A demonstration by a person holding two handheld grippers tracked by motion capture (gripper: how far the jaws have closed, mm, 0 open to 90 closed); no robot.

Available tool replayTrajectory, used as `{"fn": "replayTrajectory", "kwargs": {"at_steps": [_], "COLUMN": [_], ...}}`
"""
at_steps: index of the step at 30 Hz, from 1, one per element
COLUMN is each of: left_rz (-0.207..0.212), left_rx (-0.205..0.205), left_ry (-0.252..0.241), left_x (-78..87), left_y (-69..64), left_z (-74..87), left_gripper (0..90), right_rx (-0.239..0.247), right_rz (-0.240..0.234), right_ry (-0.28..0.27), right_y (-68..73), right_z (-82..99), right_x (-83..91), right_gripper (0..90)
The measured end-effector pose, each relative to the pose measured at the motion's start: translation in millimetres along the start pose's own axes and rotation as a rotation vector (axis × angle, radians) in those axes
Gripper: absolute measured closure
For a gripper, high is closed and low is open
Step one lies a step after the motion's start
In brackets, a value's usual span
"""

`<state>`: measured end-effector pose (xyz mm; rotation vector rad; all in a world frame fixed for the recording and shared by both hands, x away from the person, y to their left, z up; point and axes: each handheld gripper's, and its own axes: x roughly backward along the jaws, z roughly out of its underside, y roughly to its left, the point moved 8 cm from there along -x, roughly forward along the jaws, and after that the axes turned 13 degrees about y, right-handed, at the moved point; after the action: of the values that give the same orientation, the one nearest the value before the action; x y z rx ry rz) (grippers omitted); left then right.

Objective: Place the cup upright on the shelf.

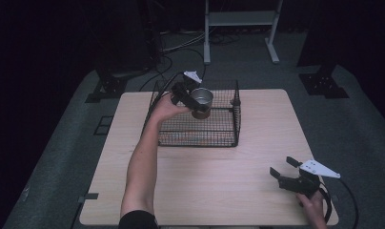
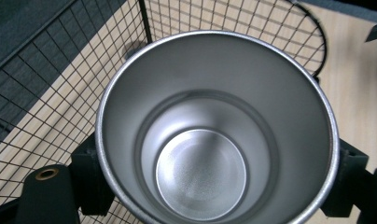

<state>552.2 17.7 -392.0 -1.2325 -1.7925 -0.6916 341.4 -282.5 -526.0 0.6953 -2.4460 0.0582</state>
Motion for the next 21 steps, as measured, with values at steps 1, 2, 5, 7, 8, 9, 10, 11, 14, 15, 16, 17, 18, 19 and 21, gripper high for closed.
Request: {"fn": "replayTrajectory", "kwargs": {"at_steps": [1, 2, 5, 7, 8, 9, 10, 11, 14, 15, 16, 17, 18, 19, 21], "left_rz": [0.001, -0.001, 0.004, 0.008, 0.006, 0.003, 0.001, 0.001, 0.012, 0.012, 0.013, 0.012, 0.013, 0.017, 0.029], "left_rx": [0.001, 0.003, 0.019, 0.034, 0.031, 0.03, 0.026, 0.029, 0.039, 0.04, 0.046, 0.049, 0.044, 0.053, 0.059], "left_ry": [0.007, 0.007, 0.011, 0.009, 0.017, 0.026, 0.035, 0.038, 0.039, 0.042, 0.045, 0.048, 0.059, 0.058, 0.07], "left_x": [-1.6, -3.1, -7.3, -11.3, -12.5, -15.0, -17.2, -19.2, -24.5, -26.4, -28.4, -30.3, -31.8, -34.0, -37.8], "left_y": [1.0, 1.8, 3.8, 4.2, 4.9, 5.7, 6.5, 6.7, 6.6, 6.9, 6.6, 6.8, 7.5, 7.3, 7.6], "left_z": [0.5, 0.5, 1.0, 0.8, 1.6, 2.4, 3.0, 3.3, 3.7, 3.9, 4.0, 4.4, 5.4, 5.5, 7.3], "left_gripper": [17.7, 17.7, 17.7, 17.7, 17.7, 17.7, 17.7, 17.7, 17.7, 17.7, 17.7, 17.7, 17.7, 17.7, 17.7], "right_rx": [0.0, -0.001, -0.001, -0.002, -0.002, 0.0, 0.003, 0.002, 0.0, 0.0, 0.0, 0.0, -0.001, 0.002, 0.002], "right_rz": [0.0, 0.0, -0.002, -0.003, -0.003, -0.002, -0.001, -0.001, -0.002, -0.002, -0.003, -0.003, -0.004, -0.003, -0.003], "right_ry": [0.0, 0.0, -0.001, -0.002, -0.002, -0.002, -0.002, -0.002, -0.003, -0.003, -0.003, -0.003, -0.002, -0.003, -0.003], "right_y": [0.0, 0.0, 0.0, 0.2, 0.2, 0.1, 0.0, 0.0, 0.1, 0.1, 0.2, 0.2, 0.3, 0.3, 0.3], "right_z": [0.0, 0.0, 0.0, -0.1, -0.1, -0.1, 0.0, 0.0, -0.1, -0.1, -0.1, -0.1, -0.1, -0.1, -0.1], "right_x": [0.0, 0.0, 0.1, 0.1, 0.1, 0.1, 0.1, 0.1, 0.2, 0.1, 0.1, 0.2, 0.2, 0.2, 0.2], "right_gripper": [13.7, 13.7, 13.7, 13.7, 13.7, 13.7, 13.7, 13.7, 13.7, 13.7, 13.7, 13.7, 13.7, 13.7, 13.7]}}
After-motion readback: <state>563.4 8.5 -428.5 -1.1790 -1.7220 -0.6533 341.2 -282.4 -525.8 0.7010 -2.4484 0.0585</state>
